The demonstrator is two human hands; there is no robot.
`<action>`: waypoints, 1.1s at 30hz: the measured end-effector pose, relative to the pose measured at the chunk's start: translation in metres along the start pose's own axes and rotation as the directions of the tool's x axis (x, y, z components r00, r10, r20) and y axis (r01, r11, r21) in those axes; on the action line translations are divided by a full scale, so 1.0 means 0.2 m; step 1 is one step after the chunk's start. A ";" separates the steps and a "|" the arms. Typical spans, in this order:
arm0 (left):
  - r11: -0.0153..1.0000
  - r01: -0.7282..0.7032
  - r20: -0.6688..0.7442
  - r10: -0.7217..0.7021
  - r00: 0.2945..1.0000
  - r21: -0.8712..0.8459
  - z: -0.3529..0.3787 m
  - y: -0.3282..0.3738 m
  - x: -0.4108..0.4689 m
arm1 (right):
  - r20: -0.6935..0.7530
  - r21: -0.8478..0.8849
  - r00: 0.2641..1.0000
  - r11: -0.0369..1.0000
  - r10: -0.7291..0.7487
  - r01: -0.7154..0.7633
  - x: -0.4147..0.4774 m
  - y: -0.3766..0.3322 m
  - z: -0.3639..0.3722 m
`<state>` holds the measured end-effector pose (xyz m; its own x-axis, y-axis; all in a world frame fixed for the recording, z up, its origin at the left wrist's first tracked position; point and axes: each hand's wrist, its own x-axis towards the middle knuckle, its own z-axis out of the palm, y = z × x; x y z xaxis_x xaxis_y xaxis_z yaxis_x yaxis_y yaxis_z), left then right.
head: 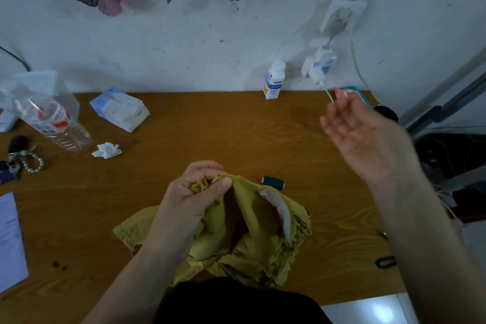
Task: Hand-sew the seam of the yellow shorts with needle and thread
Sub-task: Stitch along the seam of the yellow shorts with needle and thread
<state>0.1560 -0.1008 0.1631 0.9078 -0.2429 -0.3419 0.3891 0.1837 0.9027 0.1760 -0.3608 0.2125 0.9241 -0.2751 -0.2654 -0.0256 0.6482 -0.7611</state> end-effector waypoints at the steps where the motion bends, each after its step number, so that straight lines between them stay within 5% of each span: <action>1: 0.999 0.018 -0.014 -0.019 1.000 -0.029 0.00 0.00 0.00 | -0.020 -0.048 0.995 0.995 -0.093 0.092 0.00 -0.03 0.00; 5: 0.991 0.120 0.040 -0.117 0.992 -0.063 0.00 0.03 -0.03 | 0.101 -0.378 0.948 0.870 -0.300 0.316 -0.05 -0.02 0.05; 9: 0.984 0.173 0.041 -0.171 0.984 -0.051 0.01 0.06 -0.04 | 0.319 -0.722 0.947 0.638 -0.039 0.269 -0.18 0.17 0.13; 12: 0.979 0.197 0.038 -0.196 0.980 -0.050 0.00 0.07 -0.06 | 0.431 -0.810 0.898 0.479 0.095 0.338 -0.26 0.29 0.18; 17: 0.956 0.272 0.039 -0.269 0.962 -0.109 -0.01 0.11 -0.09 | 0.579 -0.790 0.812 0.301 0.079 0.534 -0.34 0.37 0.19; 33: 0.904 0.357 0.162 -0.326 0.931 -0.233 -0.01 0.14 -0.12 | 0.585 -0.767 0.811 0.337 0.016 0.546 -0.43 0.38 0.20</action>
<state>0.1447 -0.0881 0.1966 0.6933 -0.4403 -0.5705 0.7127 0.3015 0.6334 0.1095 -0.2591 0.2015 0.9720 0.2028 0.1185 0.2037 -0.4765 -0.8553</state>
